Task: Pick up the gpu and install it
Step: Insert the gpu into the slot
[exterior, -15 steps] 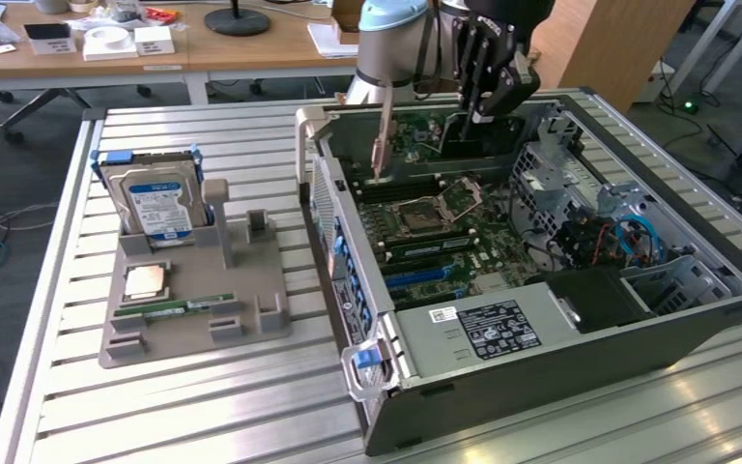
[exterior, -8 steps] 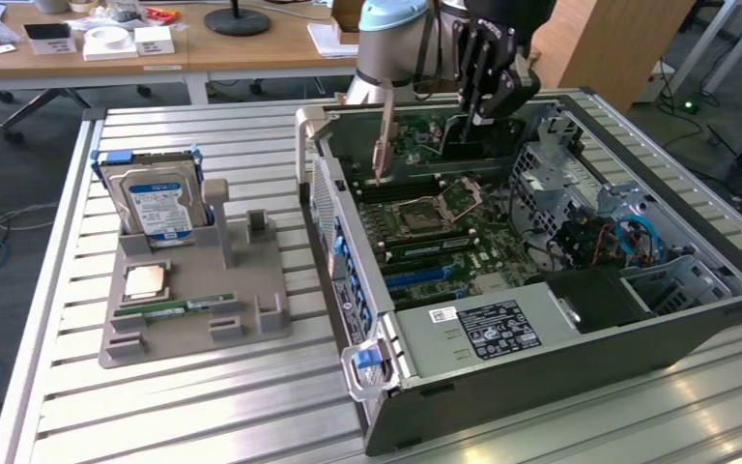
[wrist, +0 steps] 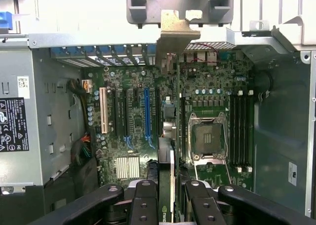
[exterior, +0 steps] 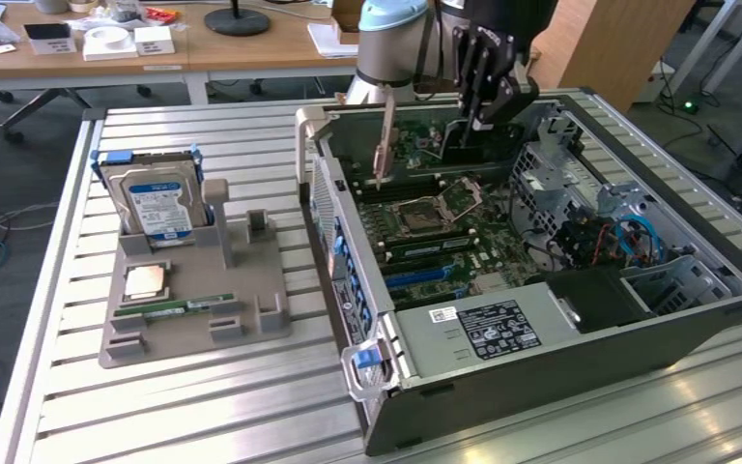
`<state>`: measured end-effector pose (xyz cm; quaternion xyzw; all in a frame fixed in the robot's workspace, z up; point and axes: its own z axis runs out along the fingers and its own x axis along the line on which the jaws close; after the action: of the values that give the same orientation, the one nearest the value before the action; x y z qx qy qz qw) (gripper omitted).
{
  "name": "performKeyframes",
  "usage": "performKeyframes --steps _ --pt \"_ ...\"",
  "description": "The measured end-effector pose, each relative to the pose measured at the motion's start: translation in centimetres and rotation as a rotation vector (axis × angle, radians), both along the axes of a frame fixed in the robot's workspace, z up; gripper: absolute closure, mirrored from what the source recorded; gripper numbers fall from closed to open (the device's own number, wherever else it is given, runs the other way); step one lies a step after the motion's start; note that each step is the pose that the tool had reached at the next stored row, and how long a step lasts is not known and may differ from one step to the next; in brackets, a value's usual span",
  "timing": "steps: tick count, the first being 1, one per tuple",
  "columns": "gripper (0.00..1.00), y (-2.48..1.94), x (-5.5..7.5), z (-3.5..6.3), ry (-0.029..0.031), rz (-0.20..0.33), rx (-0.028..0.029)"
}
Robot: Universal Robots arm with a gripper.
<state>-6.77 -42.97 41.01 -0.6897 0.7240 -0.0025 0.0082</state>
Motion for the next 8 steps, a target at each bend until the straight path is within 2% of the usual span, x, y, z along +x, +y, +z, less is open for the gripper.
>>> performKeyframes --steps 8 --pt "0.74 -0.01 -0.01 -0.07 -0.0002 0.0 -0.0013"
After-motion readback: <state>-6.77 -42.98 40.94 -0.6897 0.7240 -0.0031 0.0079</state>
